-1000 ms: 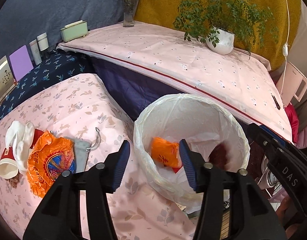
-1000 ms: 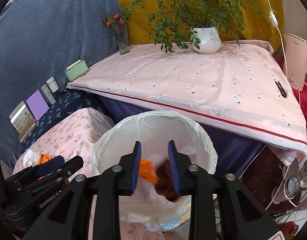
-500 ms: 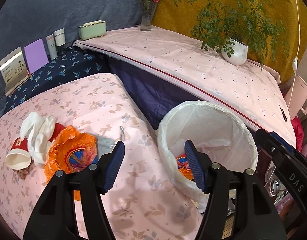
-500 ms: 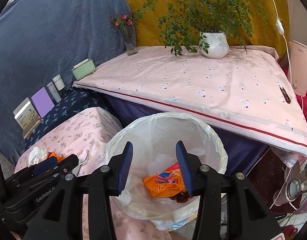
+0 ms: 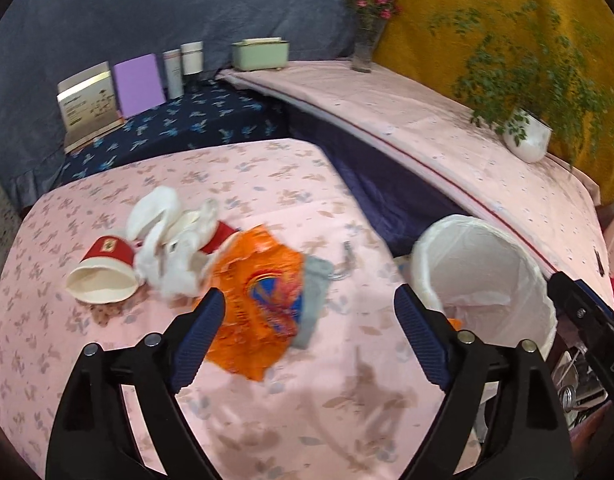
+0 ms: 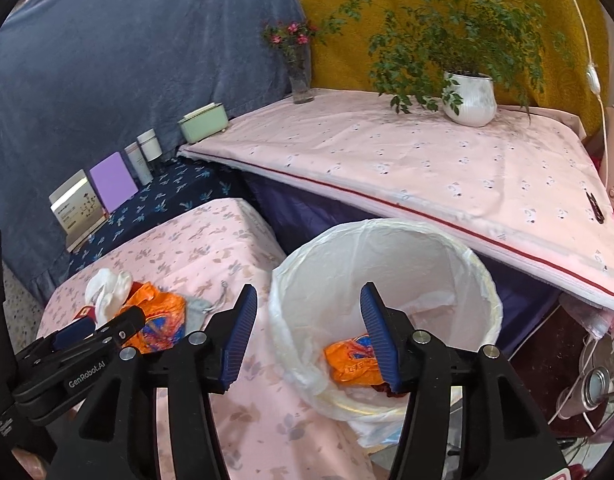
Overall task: Collect trash
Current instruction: 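Grasp the second orange wrapper with the left gripper and lift it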
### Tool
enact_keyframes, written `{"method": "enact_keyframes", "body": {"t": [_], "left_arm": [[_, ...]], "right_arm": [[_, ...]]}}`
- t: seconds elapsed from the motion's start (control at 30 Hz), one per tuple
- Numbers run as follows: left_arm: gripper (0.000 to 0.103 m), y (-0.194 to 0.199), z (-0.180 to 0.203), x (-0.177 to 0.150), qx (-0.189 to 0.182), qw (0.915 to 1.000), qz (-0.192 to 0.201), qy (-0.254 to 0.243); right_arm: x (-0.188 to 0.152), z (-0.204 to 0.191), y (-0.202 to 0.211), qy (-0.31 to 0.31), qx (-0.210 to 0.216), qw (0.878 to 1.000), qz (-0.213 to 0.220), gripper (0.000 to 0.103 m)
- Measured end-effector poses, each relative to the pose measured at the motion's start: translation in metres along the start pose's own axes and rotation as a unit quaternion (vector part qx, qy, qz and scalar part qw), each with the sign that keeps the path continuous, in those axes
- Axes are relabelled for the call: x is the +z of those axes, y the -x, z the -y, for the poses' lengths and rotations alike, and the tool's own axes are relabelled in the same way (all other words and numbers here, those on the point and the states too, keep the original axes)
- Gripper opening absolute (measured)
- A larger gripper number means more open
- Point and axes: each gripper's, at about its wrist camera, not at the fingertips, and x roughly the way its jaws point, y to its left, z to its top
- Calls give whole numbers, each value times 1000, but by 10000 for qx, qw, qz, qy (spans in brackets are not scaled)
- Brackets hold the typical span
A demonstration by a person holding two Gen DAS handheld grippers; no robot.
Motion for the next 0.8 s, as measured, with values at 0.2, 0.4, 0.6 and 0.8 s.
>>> {"method": "enact_keyframes", "body": {"t": [0.2, 0.4, 0.6, 0.8], "left_arm": [[86, -13, -39, -9, 293, 9987, -223, 360], [86, -36, -54, -14, 331, 9966, -522, 541], [81, -54, -59, -15, 285, 9956, -673, 585], [43, -63, -59, -18, 103, 9950, -868, 483]], "right_arm": [[-10, -25, -8, 177, 173, 9995, -171, 53], [-16, -44, -20, 313, 279, 9986, -336, 53], [-23, -55, -34, 400, 316, 9975, -487, 53], [-30, -64, -44, 450, 341, 9966, -607, 53]]}}
